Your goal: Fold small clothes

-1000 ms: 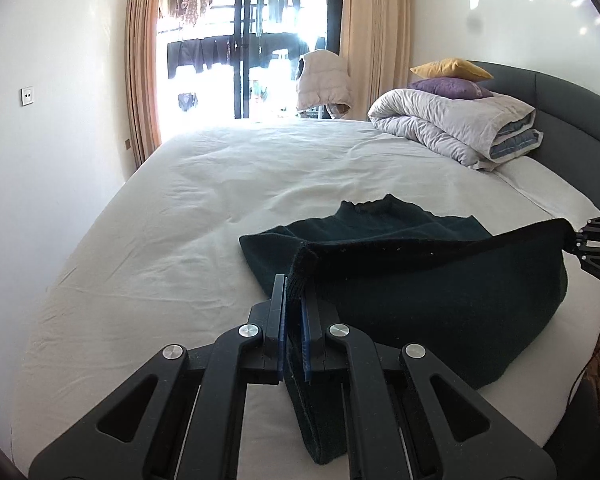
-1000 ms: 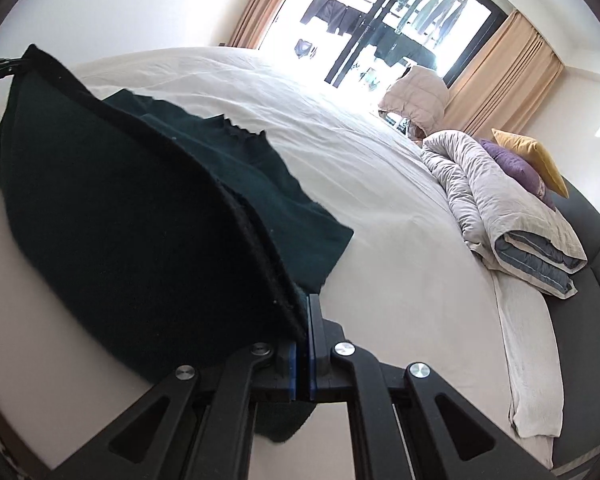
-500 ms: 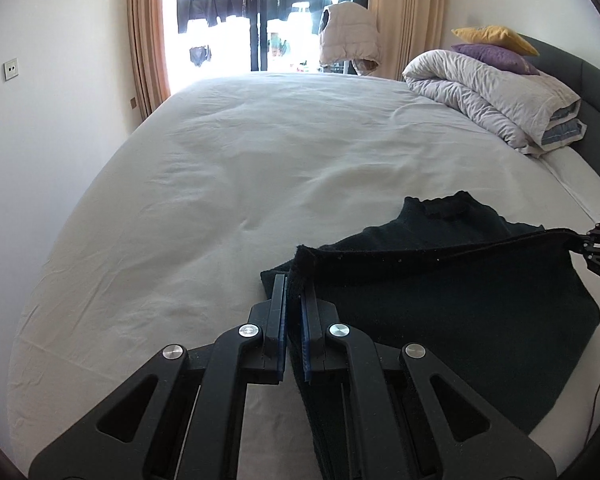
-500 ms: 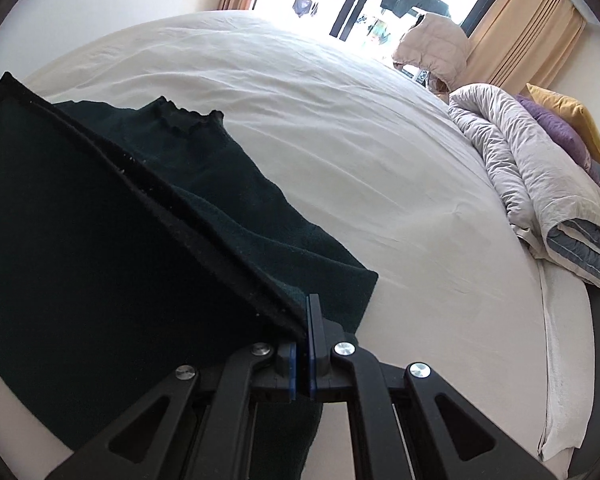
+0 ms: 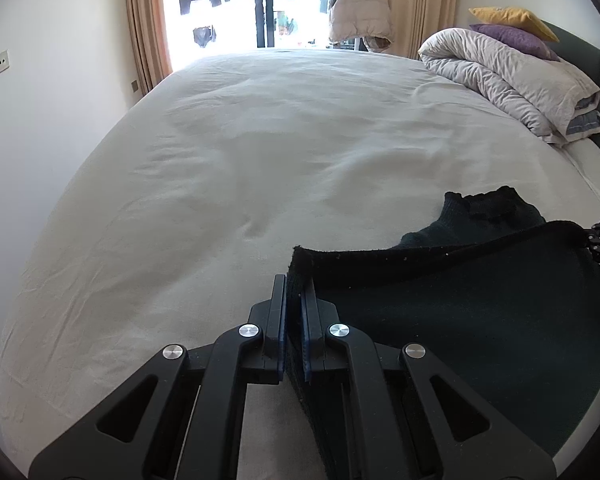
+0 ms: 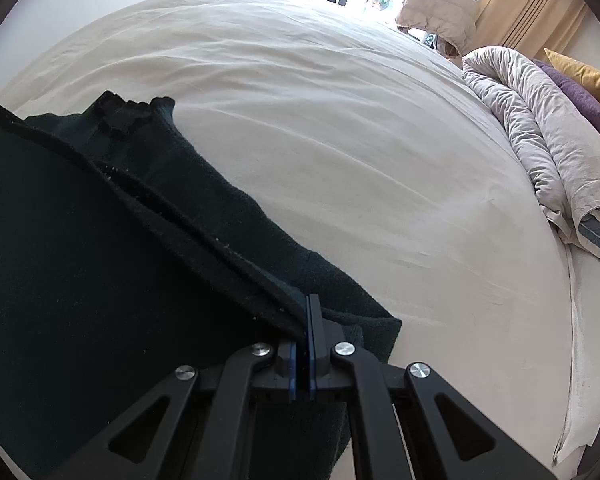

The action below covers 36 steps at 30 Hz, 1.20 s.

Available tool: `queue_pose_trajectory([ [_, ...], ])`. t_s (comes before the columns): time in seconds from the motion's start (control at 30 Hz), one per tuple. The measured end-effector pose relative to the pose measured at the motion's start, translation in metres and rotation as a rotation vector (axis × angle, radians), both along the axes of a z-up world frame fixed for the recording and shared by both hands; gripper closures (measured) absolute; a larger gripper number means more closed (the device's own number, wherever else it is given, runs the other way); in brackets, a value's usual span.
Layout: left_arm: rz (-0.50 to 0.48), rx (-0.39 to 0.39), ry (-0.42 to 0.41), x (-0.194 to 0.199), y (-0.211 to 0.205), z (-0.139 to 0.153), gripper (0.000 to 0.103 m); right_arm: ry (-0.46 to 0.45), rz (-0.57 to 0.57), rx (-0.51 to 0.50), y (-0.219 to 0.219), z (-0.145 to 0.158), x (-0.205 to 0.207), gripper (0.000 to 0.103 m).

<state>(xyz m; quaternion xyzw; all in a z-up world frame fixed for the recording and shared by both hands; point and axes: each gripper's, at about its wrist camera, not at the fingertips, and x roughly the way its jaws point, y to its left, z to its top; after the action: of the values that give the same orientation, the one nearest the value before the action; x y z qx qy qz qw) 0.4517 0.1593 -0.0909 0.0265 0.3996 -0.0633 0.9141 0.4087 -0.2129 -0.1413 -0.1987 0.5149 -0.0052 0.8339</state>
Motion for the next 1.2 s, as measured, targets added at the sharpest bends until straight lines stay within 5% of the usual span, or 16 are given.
queue_pose_trajectory([
  [0.07, 0.011, 0.004, 0.006, 0.007, -0.002, -0.004, 0.098, -0.003, -0.021, 0.023, -0.007, -0.002, 0.007, 0.096],
  [0.13, 0.024, 0.016, 0.028, 0.015, -0.005, -0.014, 0.096, -0.022, -0.057, 0.031, -0.015, -0.004, 0.01, 0.081],
  [0.2, 0.037, 0.019, 0.045, 0.019, -0.004, -0.024, 0.095, -0.072, -0.118, 0.018, -0.024, -0.001, 0.008, 0.037],
  [0.27, 0.032, -0.001, 0.045, 0.019, -0.002, -0.029, 0.094, -0.103, -0.16, 0.027, -0.033, 0.002, 0.003, 0.028],
  [0.4, 0.035, -0.029, 0.028, 0.017, 0.008, -0.02, 0.077, -0.101, -0.231, 0.074, -0.047, 0.004, -0.009, 0.028],
  [0.47, 0.066, -0.041, -0.001, 0.017, 0.016, -0.008, 0.053, -0.103, -0.273, 0.134, -0.052, 0.005, -0.016, 0.028],
  [0.53, 0.107, -0.058, -0.045, 0.015, 0.026, 0.006, 0.041, -0.092, -0.309, 0.229, -0.056, 0.005, -0.024, 0.028],
  [0.73, 0.142, -0.115, -0.086, -0.014, 0.045, 0.027, 0.041, -0.057, -0.301, 0.341, -0.046, -0.003, -0.054, 0.03],
  [0.83, 0.133, -0.097, -0.071, -0.032, 0.04, 0.019, 0.041, -0.066, -0.282, 0.324, -0.041, -0.002, -0.063, 0.047],
  [0.97, 0.097, -0.071, -0.083, -0.055, 0.019, 0.012, 0.04, -0.084, -0.297, 0.347, -0.044, 0.003, -0.067, 0.083],
  [1.2, 0.03, 0.054, -0.058, -0.048, -0.026, -0.005, 0.04, -0.122, -0.368, 0.423, -0.06, 0.0, -0.07, 0.09],
])
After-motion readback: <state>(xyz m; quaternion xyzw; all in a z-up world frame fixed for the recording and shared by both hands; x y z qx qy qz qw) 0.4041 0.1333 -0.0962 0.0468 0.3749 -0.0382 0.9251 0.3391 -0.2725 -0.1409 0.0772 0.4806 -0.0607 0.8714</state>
